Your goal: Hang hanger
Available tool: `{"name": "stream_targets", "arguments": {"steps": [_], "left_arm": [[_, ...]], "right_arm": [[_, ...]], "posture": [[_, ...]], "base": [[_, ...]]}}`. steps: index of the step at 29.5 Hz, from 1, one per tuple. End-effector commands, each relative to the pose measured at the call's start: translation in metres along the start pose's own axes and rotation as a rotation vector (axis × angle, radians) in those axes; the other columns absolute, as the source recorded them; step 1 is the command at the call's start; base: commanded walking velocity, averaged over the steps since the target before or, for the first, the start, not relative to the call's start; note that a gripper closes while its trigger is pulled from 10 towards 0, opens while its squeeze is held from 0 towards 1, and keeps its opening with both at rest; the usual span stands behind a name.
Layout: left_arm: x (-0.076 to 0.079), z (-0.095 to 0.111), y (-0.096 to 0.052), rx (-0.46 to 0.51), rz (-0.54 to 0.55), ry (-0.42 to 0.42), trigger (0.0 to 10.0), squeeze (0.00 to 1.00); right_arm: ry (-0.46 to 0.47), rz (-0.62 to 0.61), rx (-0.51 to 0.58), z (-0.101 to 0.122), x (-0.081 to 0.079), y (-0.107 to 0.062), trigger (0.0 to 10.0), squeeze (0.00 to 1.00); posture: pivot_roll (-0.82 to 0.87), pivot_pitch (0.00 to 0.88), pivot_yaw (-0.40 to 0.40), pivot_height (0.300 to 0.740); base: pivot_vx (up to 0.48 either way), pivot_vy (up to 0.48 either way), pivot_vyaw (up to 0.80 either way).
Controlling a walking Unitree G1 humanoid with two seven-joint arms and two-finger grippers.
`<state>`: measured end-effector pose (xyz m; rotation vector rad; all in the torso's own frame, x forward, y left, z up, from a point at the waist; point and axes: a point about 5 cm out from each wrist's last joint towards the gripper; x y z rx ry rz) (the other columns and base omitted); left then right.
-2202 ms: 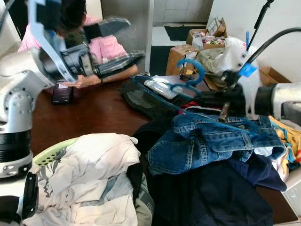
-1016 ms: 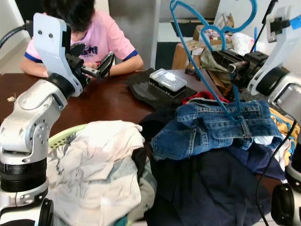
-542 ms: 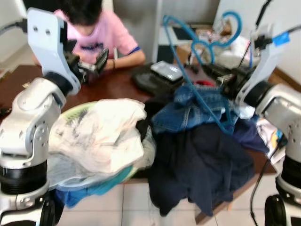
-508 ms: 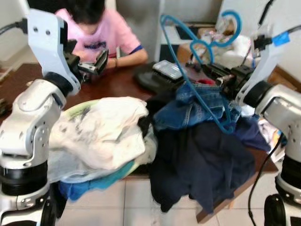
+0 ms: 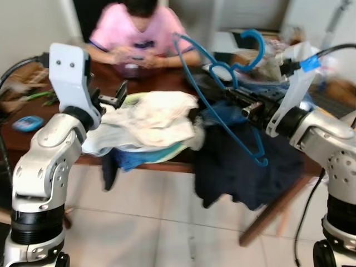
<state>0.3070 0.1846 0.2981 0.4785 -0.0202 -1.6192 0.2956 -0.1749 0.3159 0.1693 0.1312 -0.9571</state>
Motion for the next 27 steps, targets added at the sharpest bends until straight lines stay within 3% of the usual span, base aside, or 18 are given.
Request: {"name": "stream_targets", "arguments": {"steps": [1, 9, 15, 24, 27], "left_arm": [[0.003, -0.010, 0.000, -0.049, 0.002, -0.013, 10.0, 0.00], [0.013, -0.032, -0.002, -0.113, -0.028, -0.063, 10.0, 0.00], [0.019, -0.037, -0.003, -0.117, -0.066, -0.104, 10.0, 0.00], [0.014, -0.039, 0.001, -0.113, -0.044, -0.115, 10.0, 0.00], [0.007, -0.038, 0.005, -0.097, -0.025, -0.104, 10.0, 0.00]], "right_arm": [[0.008, -0.012, -0.003, -0.004, 0.000, 0.000, 10.0, 0.00], [0.000, -0.025, -0.002, -0.006, 0.001, 0.000, 10.0, 0.00], [-0.002, -0.028, -0.008, -0.008, -0.001, 0.000, 10.0, 0.00], [-0.005, -0.030, -0.018, -0.011, -0.002, -0.001, 10.0, 0.00], [-0.006, -0.036, -0.022, -0.012, -0.001, -0.001, 10.0, 0.00]], "posture": [[0.04, 0.074, -0.024, 0.740], [0.03, 0.077, -0.021, 0.740], [0.03, 0.078, -0.020, 0.740], [0.03, 0.082, -0.019, 0.740], [0.03, 0.082, -0.019, 0.740]], "base": [[0.000, 0.000, 0.00], [0.000, 0.000, 0.00], [0.000, -0.078, 0.00], [0.000, -0.429, 0.00], [0.000, 0.000, 0.00]]}}
Point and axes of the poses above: a point about 5 cm out from each wrist's last joint towards the gripper, its own y axis pointing out of the wrist towards the gripper, its own z axis along the axis of the wrist's last joint, x = y × z, and after that the axes turned 14 degrees about y, right-handed
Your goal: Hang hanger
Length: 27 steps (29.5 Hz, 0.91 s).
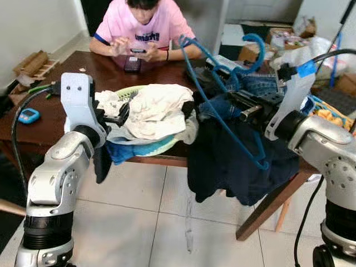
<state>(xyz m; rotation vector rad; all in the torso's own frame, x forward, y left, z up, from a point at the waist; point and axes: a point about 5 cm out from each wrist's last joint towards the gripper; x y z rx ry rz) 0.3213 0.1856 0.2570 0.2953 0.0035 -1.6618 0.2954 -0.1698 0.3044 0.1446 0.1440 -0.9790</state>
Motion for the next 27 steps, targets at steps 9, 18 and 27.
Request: {"name": "stream_targets", "arguments": {"steps": [9, 18, 27], "left_arm": [[-0.017, 0.008, 0.009, 0.043, 0.032, 0.031, 10.0, 0.00], [-0.023, 0.005, 0.010, 0.058, 0.037, 0.049, 10.0, 0.00], [-0.017, 0.006, 0.009, 0.073, 0.020, 0.052, 10.0, 0.00]], "right_arm": [[-0.007, -0.019, 0.001, -0.001, 0.001, -0.004, 10.0, 0.00], [-0.012, -0.026, -0.001, -0.001, 0.002, -0.005, 10.0, 0.00], [-0.014, -0.015, -0.001, -0.001, 0.001, -0.005, 10.0, 0.00]], "posture": [[0.03, 0.093, -0.021, 0.740], [0.02, 0.095, -0.016, 0.740], [0.02, 0.090, -0.015, 0.740]], "base": [[0.000, 0.000, 0.00], [0.000, 0.000, 0.00], [0.215, 0.000, 0.00]]}}
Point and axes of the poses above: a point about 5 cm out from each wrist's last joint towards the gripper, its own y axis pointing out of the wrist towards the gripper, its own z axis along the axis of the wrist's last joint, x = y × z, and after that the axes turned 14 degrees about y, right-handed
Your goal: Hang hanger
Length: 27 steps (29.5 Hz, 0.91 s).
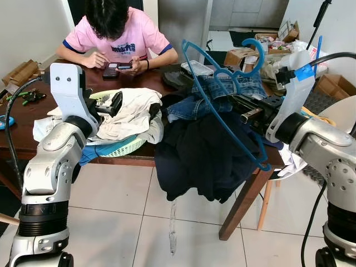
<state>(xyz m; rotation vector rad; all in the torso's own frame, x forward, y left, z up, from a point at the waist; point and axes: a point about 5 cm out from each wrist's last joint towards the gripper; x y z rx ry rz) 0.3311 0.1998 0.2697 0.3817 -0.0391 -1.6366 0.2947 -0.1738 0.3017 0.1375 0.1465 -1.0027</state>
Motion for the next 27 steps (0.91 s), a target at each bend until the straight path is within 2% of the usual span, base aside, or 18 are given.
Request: {"name": "stream_targets", "arguments": {"steps": [1, 27], "left_arm": [[0.0023, -0.0014, -0.0012, -0.004, -0.009, 0.017, 10.0, 0.00], [0.0109, -0.0048, -0.0088, -0.017, -0.013, 0.045, 10.0, 0.00]], "right_arm": [[-0.012, 0.012, 0.005, 0.0006, -0.0030, -0.0018, 10.0, 0.00], [-0.026, 0.067, 0.002, -0.0004, -0.0090, -0.0002, 10.0, 0.00]], "posture": [[0.02, 0.090, -0.015, 0.740], [0.03, 0.089, -0.017, 0.740]], "base": [[0.244, 0.000, 0.00], [0.263, 0.000, 0.00]]}}
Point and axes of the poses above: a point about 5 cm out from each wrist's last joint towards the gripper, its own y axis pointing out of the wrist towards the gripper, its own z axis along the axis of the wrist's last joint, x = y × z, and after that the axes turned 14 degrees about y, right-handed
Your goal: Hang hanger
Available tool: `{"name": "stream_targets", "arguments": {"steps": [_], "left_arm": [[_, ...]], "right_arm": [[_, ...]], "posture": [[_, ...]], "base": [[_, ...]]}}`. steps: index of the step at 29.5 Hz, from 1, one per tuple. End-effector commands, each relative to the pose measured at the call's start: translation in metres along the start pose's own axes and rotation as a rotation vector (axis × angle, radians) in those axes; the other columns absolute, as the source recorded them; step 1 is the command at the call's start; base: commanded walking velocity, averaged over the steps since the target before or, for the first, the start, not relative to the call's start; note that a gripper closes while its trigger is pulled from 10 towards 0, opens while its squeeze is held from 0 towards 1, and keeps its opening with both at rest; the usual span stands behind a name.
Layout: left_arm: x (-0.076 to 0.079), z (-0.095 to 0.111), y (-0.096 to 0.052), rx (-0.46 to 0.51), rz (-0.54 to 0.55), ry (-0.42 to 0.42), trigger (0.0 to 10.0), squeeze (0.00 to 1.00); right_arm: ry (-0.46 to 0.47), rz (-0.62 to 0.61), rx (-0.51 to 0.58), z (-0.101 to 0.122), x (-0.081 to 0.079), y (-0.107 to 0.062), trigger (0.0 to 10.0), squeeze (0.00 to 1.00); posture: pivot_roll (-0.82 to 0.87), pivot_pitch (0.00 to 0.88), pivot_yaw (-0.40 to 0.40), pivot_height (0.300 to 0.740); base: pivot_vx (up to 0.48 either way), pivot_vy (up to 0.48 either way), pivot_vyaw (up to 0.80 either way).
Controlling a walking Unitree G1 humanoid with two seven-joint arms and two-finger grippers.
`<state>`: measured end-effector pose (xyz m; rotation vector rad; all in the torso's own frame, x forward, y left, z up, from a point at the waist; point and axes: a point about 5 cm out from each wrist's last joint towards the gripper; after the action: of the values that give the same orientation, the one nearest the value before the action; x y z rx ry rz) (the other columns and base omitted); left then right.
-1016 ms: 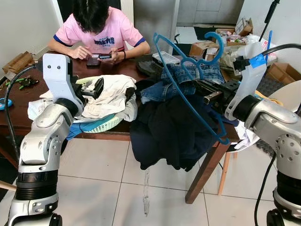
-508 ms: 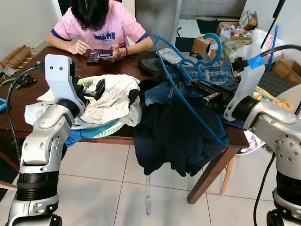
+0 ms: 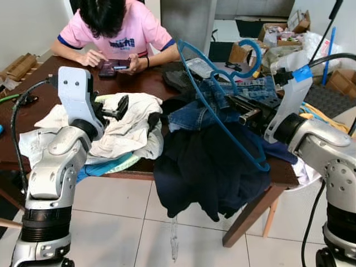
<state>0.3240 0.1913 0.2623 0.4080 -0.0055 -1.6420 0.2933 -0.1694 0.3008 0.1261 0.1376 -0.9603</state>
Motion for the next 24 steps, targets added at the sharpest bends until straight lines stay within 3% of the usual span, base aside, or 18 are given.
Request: {"name": "stream_targets", "arguments": {"steps": [1, 5, 10, 23, 24], "left_arm": [[0.0006, -0.0014, -0.0013, -0.012, 0.002, 0.011, 10.0, 0.00], [0.0000, -0.0008, -0.0012, -0.010, 0.004, 0.012, 10.0, 0.00], [-0.0002, -0.0002, -0.0013, -0.008, 0.005, 0.012, 10.0, 0.00], [0.0057, -0.0019, -0.0015, -0.030, -0.025, -0.007, 10.0, 0.00], [0.0093, -0.0031, -0.0010, -0.037, -0.073, -0.025, 10.0, 0.00]], "right_arm": [[-0.018, 0.026, 0.014, 0.0018, -0.0049, -0.0012, 10.0, 0.00], [-0.022, 0.036, 0.024, 0.0034, -0.0050, -0.0016, 10.0, 0.00], [-0.027, 0.033, 0.037, 0.0057, -0.0038, -0.0021, 10.0, 0.00], [-0.019, -0.021, 0.055, 0.0069, 0.0022, -0.0025, 10.0, 0.00], [-0.018, -0.024, 0.055, 0.0069, 0.0027, -0.0024, 10.0, 0.00]], "posture": [[0.03, 0.090, -0.018, 0.740], [0.03, 0.090, -0.018, 0.740], [0.03, 0.092, -0.017, 0.740], [0.03, 0.096, -0.015, 0.740], [0.03, 0.098, -0.016, 0.740]], "base": [[0.285, 0.000, 0.00], [0.291, 0.000, 0.00], [0.292, 0.000, 0.80], [0.262, 0.000, 0.00], [0.000, 0.000, 0.00]]}}
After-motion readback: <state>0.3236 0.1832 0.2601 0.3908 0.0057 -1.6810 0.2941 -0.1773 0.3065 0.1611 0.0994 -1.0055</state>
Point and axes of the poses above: a point about 5 cm out from each wrist's last joint towards the gripper, its own y axis pointing out of the wrist towards the gripper, its own z axis along the axis of the wrist's last joint, x = y × z, and after that the axes turned 14 degrees about y, right-handed
